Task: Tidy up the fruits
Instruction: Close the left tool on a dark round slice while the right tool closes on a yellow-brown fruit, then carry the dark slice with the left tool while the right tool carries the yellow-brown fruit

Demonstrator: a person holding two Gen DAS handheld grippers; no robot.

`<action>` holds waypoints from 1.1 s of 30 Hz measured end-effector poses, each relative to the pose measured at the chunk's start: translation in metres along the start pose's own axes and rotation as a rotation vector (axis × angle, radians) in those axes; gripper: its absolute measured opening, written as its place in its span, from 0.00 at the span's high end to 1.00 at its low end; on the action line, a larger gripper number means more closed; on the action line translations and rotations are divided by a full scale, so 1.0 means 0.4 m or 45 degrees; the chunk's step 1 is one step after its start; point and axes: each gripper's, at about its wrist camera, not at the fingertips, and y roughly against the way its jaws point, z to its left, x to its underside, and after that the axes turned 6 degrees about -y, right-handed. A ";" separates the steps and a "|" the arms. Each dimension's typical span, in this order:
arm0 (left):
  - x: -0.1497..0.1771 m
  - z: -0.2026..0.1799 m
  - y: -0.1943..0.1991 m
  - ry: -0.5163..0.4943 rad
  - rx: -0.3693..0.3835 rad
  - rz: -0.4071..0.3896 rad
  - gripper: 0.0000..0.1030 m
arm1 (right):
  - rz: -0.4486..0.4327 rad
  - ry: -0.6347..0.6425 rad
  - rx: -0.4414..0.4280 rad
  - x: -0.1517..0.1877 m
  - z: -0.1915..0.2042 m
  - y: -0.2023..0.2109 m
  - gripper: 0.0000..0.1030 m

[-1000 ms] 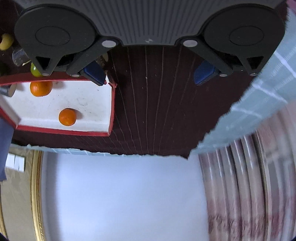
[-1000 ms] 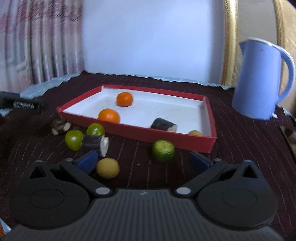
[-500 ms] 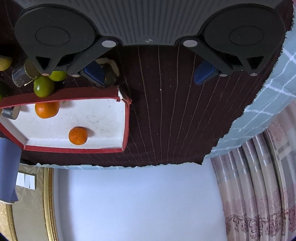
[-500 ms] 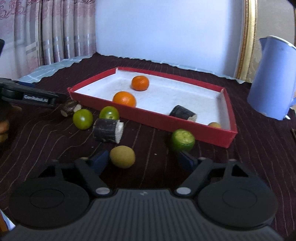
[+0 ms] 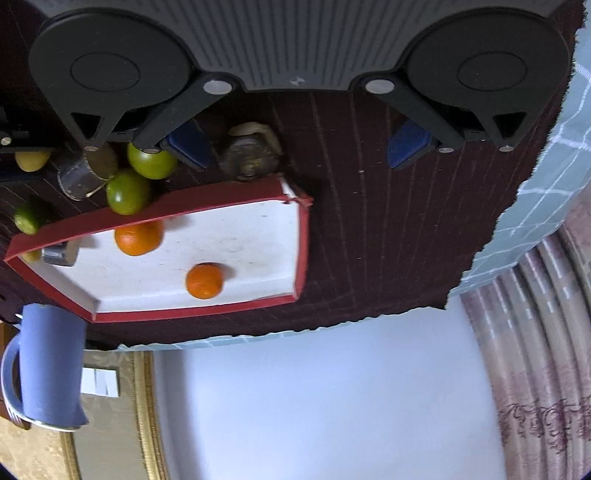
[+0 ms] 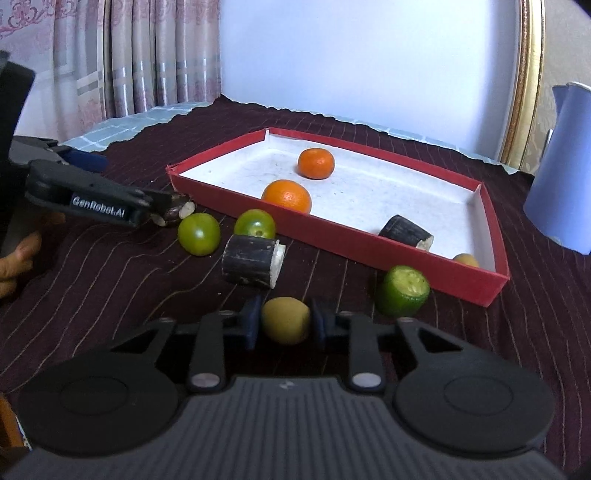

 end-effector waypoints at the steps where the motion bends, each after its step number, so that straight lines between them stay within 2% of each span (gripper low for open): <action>1: -0.002 -0.005 -0.005 -0.009 0.003 0.007 0.00 | -0.001 -0.003 -0.003 0.000 -0.001 0.000 0.74; 8: -0.016 -0.011 -0.070 0.006 0.022 0.074 0.01 | -0.017 -0.004 -0.007 0.005 -0.002 -0.001 0.74; 10: -0.017 -0.005 -0.076 0.032 0.028 0.082 0.05 | -0.026 0.007 0.001 0.007 0.002 -0.001 0.74; 11: -0.016 -0.002 -0.078 0.041 0.036 0.092 0.15 | -0.029 0.014 0.006 0.009 0.005 0.000 0.74; 13: -0.014 0.006 -0.081 0.082 0.084 0.100 0.27 | -0.032 0.022 0.013 0.009 0.009 0.000 0.74; 15: -0.012 0.013 -0.076 0.123 0.164 0.099 0.55 | -0.032 0.020 0.014 0.009 0.010 0.001 0.74; 16: -0.012 0.011 -0.072 0.133 0.185 0.096 0.60 | -0.032 0.017 0.013 0.010 0.009 0.002 0.74; 21: -0.013 -0.026 -0.055 0.062 0.115 0.079 0.61 | -0.034 0.017 0.019 0.010 0.012 0.008 0.74; 25: -0.019 -0.029 -0.033 0.070 0.106 0.062 0.61 | -0.043 0.008 0.023 0.010 0.007 0.015 0.73; 29: -0.042 -0.043 0.006 0.058 0.058 0.008 0.61 | -0.076 -0.006 0.032 0.005 0.000 0.034 0.74; 33: -0.073 -0.062 0.033 0.066 0.051 -0.036 0.61 | -0.122 -0.044 0.057 -0.006 -0.017 0.051 0.74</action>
